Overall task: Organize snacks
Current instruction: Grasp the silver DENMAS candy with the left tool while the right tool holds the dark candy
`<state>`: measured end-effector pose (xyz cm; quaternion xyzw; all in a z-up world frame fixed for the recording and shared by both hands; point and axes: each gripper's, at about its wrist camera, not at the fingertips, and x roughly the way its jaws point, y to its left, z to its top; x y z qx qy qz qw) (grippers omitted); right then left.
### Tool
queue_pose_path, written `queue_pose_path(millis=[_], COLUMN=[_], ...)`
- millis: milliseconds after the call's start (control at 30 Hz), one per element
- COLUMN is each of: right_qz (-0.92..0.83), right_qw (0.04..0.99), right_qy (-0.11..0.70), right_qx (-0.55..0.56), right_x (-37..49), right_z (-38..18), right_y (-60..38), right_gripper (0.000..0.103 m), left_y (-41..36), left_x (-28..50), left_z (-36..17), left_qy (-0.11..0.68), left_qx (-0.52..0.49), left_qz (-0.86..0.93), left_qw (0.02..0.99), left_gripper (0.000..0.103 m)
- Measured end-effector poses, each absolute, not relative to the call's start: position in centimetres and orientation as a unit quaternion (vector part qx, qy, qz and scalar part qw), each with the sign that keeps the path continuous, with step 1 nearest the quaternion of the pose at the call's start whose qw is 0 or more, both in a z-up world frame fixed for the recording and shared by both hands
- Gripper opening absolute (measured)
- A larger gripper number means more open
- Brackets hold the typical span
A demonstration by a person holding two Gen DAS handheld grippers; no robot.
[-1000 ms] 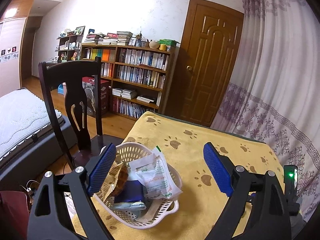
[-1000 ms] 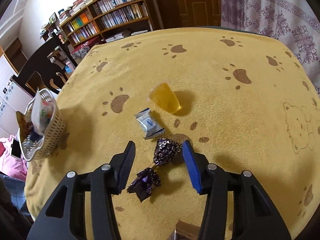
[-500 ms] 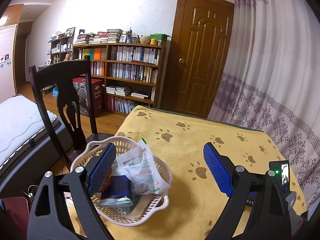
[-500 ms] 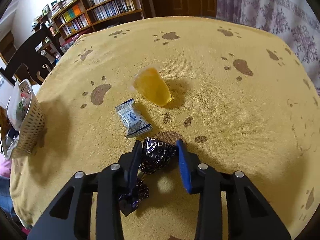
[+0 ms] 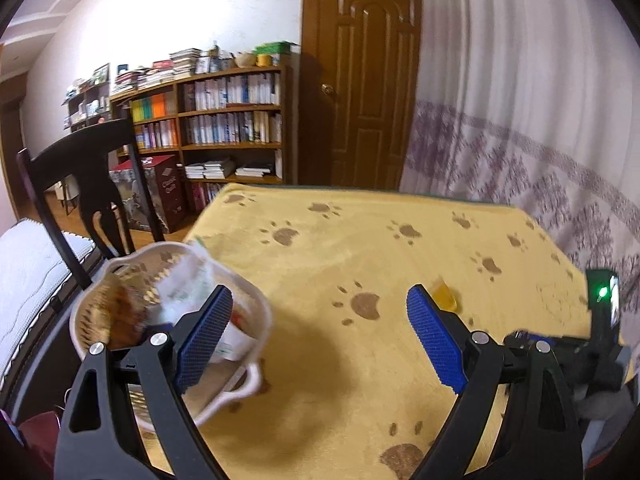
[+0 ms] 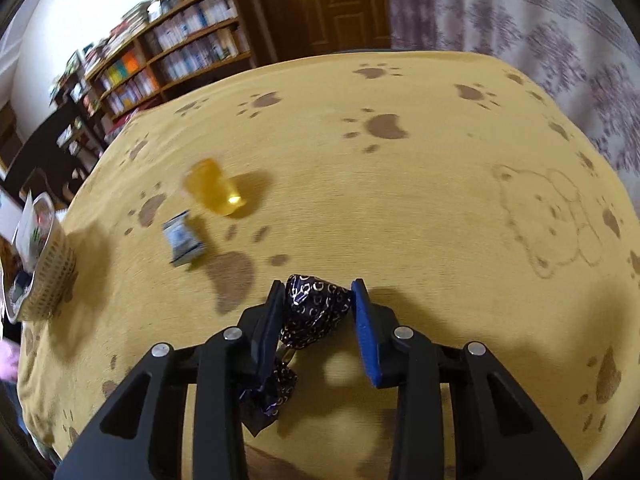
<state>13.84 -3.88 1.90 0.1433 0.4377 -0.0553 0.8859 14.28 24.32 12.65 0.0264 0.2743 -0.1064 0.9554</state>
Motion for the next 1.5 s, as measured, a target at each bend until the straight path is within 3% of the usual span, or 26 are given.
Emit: queue_pose_path(millis=[533,933,1067,1200,1500], right_qz=[-0.044,-0.038,-0.037,-0.036,-0.036], right_qw=[0.9,0.9,0.9,0.9,0.901], right_qy=[0.406,0.403,0.402,0.402,0.401], right_qx=[0.149,0.16,0.162,0.163,0.163], right_x=[12.8,12.6,12.7,12.7,12.7], right_z=[0.9,0.8,0.8,0.8,0.7], right_y=[-5.3,-5.6,-5.6,-5.7,-5.7], right_gripper=[0.035,0.035,0.035,0.035,0.035], left_y=[14.3,10.7,10.2,9.9,10.7], left_x=[19.6,22.5,23.3,23.2,22.3], left_z=[3.4,1.3,1.5,1.4,1.3], left_qy=[0.387,0.405,0.411,0.417,0.405], left_qx=[0.153,0.199,0.194,0.175,0.146], left_qz=[-0.199,-0.218,-0.233,-0.262,-0.261], left_qw=[0.887,0.865,0.86,0.853,0.864], left_gripper=[0.09,0.089,0.074,0.049,0.044])
